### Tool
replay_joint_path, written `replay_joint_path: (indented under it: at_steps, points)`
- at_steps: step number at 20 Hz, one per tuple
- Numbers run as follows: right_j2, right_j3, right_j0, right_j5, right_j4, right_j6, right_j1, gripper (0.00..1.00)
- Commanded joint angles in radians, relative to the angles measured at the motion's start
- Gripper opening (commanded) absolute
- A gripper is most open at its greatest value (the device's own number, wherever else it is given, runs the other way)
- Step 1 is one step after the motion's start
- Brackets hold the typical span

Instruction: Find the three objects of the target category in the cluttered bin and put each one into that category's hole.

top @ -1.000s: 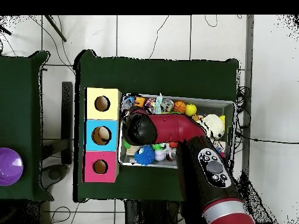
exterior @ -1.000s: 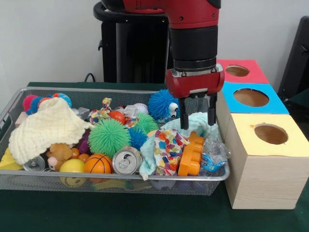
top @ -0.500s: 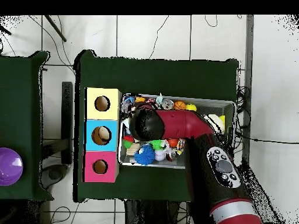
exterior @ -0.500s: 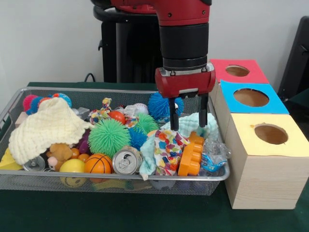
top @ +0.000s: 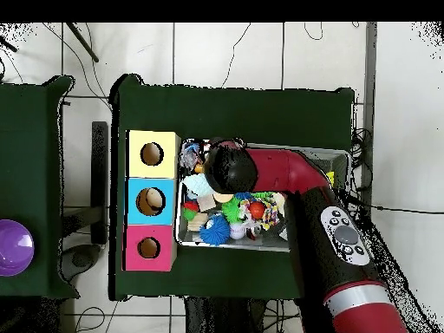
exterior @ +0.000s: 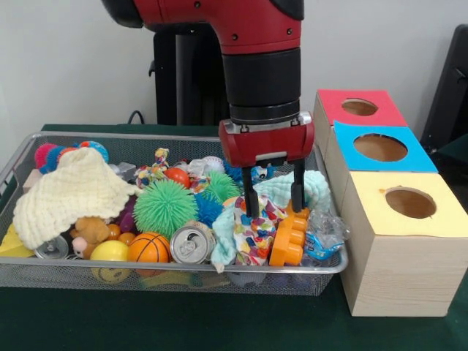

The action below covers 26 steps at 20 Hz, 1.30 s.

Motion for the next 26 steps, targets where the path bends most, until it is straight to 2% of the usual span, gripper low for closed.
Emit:
replay_joint_path:
  at_steps: [1, 6, 13, 20, 26]
  points:
    - [0.09, -0.091, -0.031, 0.126, -0.043, -0.128, 0.086, 1.0]
    - [0.086, -0.099, -0.037, 0.136, -0.054, -0.135, 0.091, 1.0]
    - [0.08, -0.052, -0.053, 0.116, -0.07, -0.114, 0.069, 1.0]
    - [0.067, 0.059, -0.105, 0.046, -0.105, -0.082, 0.017, 1.0]
    - [0.065, 0.098, -0.133, 0.024, -0.132, -0.059, 0.006, 1.0]
